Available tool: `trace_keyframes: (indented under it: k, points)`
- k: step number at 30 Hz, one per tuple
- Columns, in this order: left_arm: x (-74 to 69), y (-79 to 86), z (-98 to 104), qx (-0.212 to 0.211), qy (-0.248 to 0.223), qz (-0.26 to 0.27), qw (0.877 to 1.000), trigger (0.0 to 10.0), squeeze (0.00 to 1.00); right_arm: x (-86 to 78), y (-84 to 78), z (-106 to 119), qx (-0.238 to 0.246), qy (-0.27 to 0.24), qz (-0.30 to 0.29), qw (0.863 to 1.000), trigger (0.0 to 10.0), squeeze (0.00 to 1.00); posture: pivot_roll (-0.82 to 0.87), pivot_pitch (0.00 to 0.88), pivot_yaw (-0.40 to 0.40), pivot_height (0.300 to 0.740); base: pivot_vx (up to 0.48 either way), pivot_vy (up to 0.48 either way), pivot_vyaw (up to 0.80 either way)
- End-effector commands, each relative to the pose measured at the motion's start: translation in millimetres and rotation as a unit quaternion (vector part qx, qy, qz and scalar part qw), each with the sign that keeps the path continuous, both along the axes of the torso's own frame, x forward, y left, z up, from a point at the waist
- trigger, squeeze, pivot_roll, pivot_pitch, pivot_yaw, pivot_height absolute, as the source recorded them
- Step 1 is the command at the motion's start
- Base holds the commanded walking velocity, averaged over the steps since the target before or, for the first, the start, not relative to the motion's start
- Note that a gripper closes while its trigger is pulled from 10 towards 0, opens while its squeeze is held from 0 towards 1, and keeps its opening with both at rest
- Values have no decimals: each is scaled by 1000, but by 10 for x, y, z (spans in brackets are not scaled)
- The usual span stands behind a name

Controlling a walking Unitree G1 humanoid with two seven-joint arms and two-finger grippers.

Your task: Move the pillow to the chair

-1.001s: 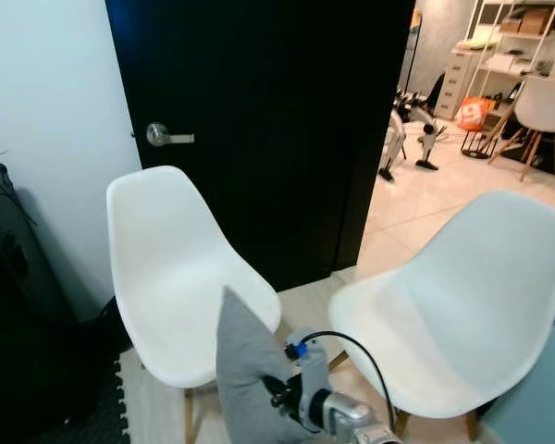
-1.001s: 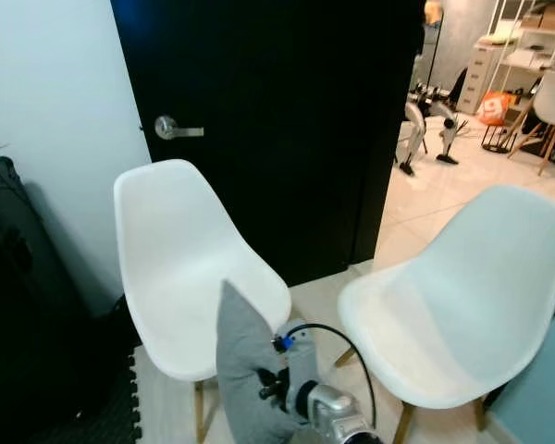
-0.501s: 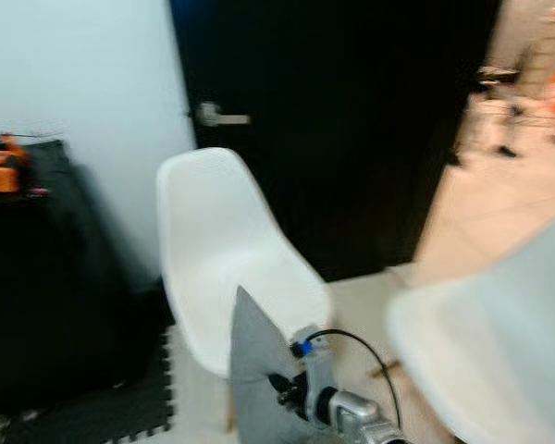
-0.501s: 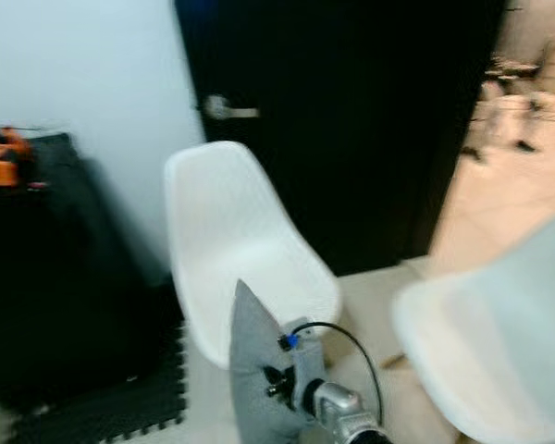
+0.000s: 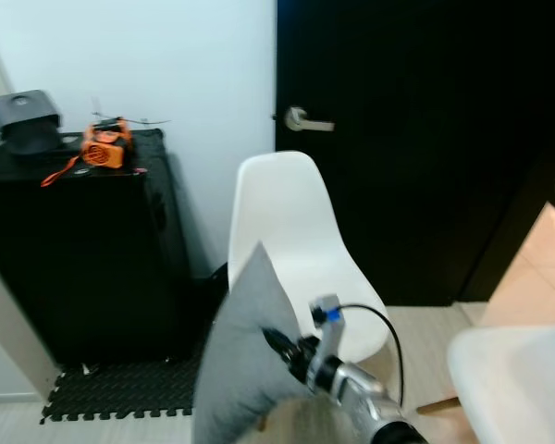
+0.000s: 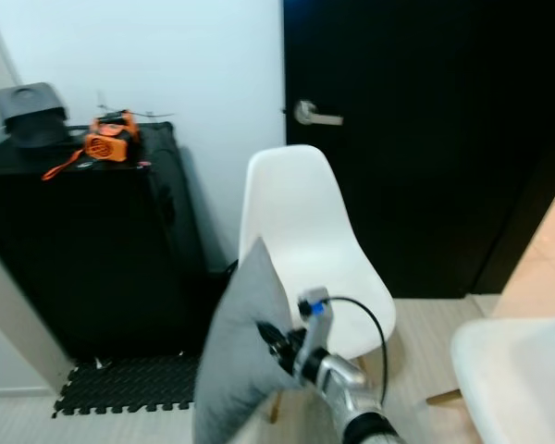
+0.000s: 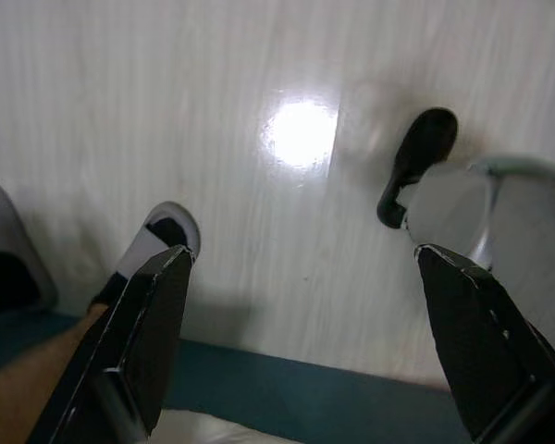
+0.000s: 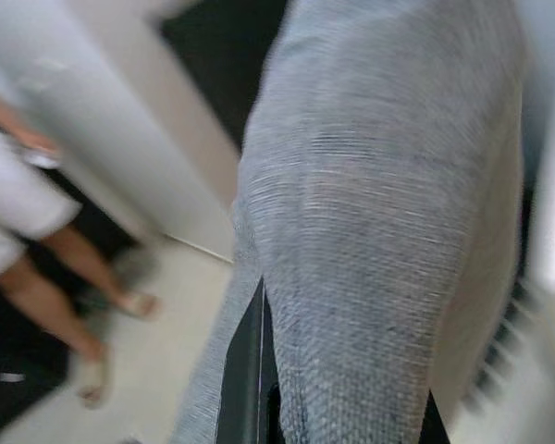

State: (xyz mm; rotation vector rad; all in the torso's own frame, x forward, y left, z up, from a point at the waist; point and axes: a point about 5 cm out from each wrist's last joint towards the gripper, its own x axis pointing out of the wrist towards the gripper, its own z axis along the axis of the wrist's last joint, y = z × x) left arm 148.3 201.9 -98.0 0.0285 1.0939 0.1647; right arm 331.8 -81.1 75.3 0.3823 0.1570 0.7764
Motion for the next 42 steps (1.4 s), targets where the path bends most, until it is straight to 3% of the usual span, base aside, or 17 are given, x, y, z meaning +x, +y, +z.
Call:
trace_keyframes:
  k: [1, 3, 4, 7, 16, 28, 42]
  points:
    - [-62, 18, -20, -2, 6, 5, 1000, 10000, 0, 86, -60, 125, 33, -14, -32, 999, 10000, 0, -84, 29, -14, 740, 0, 0, 788]
    - [-55, 16, -17, -2, 5, 4, 1000, 10000, 0, 115, -91, 143, 39, -12, -52, 998, 10000, 0, -84, 29, -14, 740, 0, 0, 394]
    - [-53, 11, -17, 0, 6, -4, 1000, 10000, 0, 163, -167, 118, 41, 17, -97, 994, 10000, 0, -82, 28, -16, 740, 0, 0, 0]
    - [-61, 10, -20, 0, 6, -5, 1000, 10000, 0, 165, -181, 78, 17, 26, -109, 994, 10000, 0, -79, 27, -17, 740, 95, 0, 0]
    - [-91, 23, -28, -2, 8, -2, 1000, 10000, 0, 161, -254, 31, 10, 37, -146, 989, 10000, 0, -74, 33, -11, 740, 345, 0, 0]
    - [-78, 43, -20, 0, 6, -6, 1000, 10000, 0, 158, -280, 6, 32, 52, -163, 985, 10000, 0, -77, 33, 3, 740, 402, 0, 0]
    - [-44, 42, -8, 0, 2, -10, 1000, 10000, 0, 179, -301, 30, 24, 46, -173, 983, 10000, 0, -77, 34, 3, 740, 436, 0, 0]
